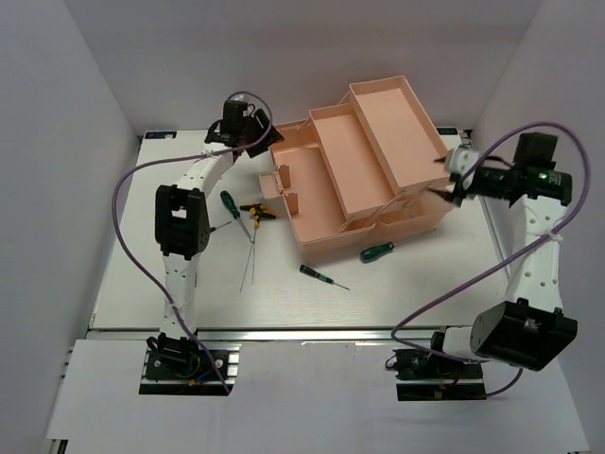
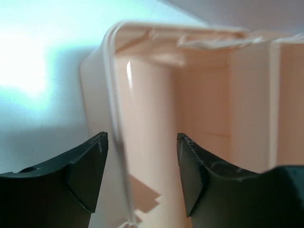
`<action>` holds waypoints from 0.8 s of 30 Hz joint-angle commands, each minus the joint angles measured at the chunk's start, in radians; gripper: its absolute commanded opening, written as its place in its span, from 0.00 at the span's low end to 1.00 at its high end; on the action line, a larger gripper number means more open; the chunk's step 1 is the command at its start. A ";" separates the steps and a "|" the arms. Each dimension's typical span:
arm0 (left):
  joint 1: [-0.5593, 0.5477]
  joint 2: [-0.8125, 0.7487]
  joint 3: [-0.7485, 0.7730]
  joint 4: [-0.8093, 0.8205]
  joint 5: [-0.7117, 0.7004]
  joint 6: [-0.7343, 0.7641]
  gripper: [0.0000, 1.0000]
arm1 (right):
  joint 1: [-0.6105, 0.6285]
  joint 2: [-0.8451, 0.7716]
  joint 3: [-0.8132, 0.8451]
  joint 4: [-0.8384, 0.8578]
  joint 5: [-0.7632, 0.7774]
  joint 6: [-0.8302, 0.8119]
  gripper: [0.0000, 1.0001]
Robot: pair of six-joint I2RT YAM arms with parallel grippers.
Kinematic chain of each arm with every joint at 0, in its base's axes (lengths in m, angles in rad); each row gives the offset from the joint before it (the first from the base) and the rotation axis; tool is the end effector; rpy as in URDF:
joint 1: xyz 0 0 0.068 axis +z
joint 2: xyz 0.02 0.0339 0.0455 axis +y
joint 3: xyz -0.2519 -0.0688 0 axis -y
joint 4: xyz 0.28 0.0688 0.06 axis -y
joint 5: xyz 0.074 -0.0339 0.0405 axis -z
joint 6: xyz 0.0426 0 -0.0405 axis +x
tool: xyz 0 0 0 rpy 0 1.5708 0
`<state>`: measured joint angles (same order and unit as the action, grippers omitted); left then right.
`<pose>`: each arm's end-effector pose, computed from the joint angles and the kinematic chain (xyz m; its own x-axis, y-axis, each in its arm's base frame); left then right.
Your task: Sort the tools into containers
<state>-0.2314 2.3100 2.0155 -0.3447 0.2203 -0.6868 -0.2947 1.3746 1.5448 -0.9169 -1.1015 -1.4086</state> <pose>0.5506 -0.1393 0.2069 -0.6992 -0.4710 -0.5380 -0.0631 0.7901 -0.6097 0.3030 -0.0523 0.4038 0.3836 -0.5829 -0.7164 -0.7213 0.2953 -0.6265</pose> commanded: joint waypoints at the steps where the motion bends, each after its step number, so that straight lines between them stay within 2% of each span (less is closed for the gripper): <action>1: 0.014 -0.095 0.112 0.000 -0.013 0.020 0.71 | 0.057 -0.008 -0.148 -0.393 0.103 -0.588 0.68; 3: 0.020 -0.150 0.124 -0.011 -0.030 0.041 0.75 | 0.113 -0.049 -0.219 -0.392 0.164 -0.644 0.69; 7: 0.029 -0.297 0.068 -0.057 -0.085 0.093 0.77 | 0.236 -0.078 -0.378 -0.315 0.306 -0.613 0.79; 9: 0.030 -0.384 -0.056 -0.066 -0.127 0.124 0.77 | 0.307 -0.095 -0.443 -0.208 0.347 -0.581 0.82; 10: 0.030 -0.485 -0.116 -0.062 -0.139 0.130 0.76 | 0.342 -0.100 -0.474 -0.167 0.377 -0.546 0.84; 11: 0.030 -0.541 -0.258 -0.051 -0.153 0.136 0.76 | 0.383 -0.101 -0.523 -0.128 0.393 -0.527 0.84; 13: 0.030 -0.709 -0.409 -0.018 -0.165 0.144 0.76 | 0.434 -0.089 -0.551 -0.029 0.429 -0.463 0.84; 14: 0.030 -0.765 -0.551 -0.008 -0.167 0.145 0.76 | 0.449 -0.080 -0.557 -0.007 0.439 -0.445 0.84; 17: 0.033 -0.953 -0.778 -0.008 -0.180 0.144 0.79 | 0.506 -0.036 -0.568 0.074 0.494 -0.376 0.84; 24: 0.037 -1.245 -1.079 -0.065 -0.240 0.072 0.81 | 0.574 0.079 -0.588 0.217 0.618 -0.282 0.81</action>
<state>-0.1989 1.1576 1.0351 -0.3702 0.0353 -0.5789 0.2600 1.4082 0.9558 -0.7937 -0.5621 -1.7580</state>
